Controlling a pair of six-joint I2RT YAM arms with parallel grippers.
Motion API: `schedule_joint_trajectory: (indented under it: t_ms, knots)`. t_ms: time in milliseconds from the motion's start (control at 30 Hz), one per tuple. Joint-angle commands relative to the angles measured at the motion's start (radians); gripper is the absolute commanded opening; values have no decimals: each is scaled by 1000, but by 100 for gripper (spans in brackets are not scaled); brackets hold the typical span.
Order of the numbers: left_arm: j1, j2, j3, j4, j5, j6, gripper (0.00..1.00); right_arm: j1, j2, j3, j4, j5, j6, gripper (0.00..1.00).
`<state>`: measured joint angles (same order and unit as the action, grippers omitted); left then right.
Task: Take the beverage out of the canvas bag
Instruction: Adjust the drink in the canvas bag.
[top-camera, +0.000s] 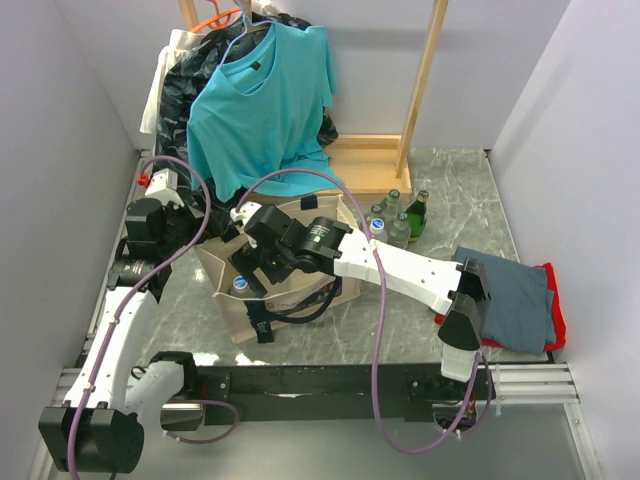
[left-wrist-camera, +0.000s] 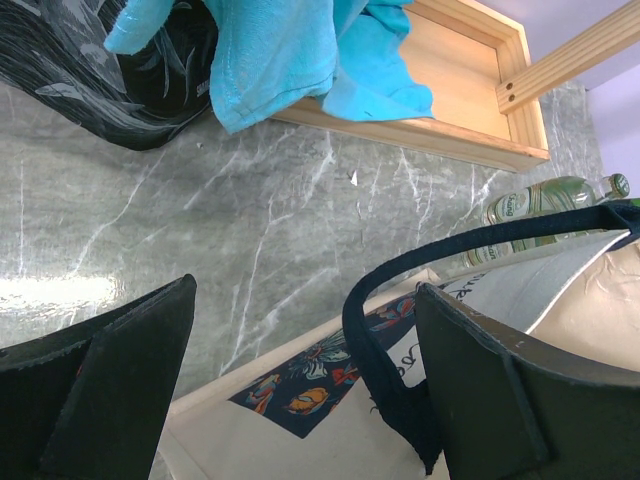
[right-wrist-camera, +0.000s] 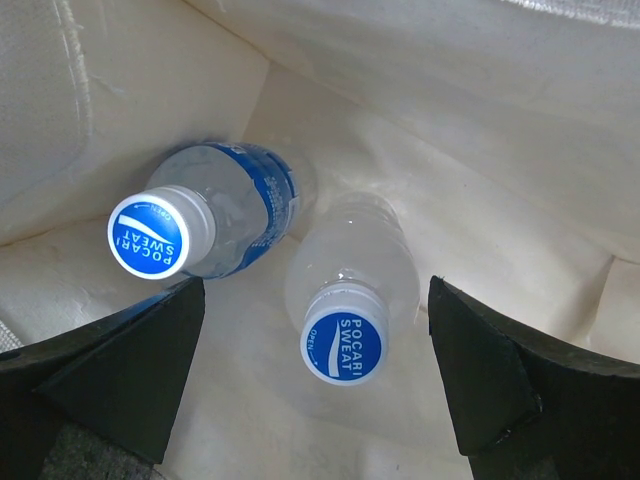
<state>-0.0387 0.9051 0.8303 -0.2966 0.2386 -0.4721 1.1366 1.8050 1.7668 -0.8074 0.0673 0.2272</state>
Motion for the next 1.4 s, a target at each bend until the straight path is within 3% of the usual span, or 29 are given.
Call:
schedule_joint_trajectory:
  t_ms: [0,1367]
  knots:
    - [-1,-11,3,25,7,9,96,12,2,43,-16,8,1,98]
    - [-1,-41,-16,27,21,-7,96,12,-30,-21,-52,28,87,95]
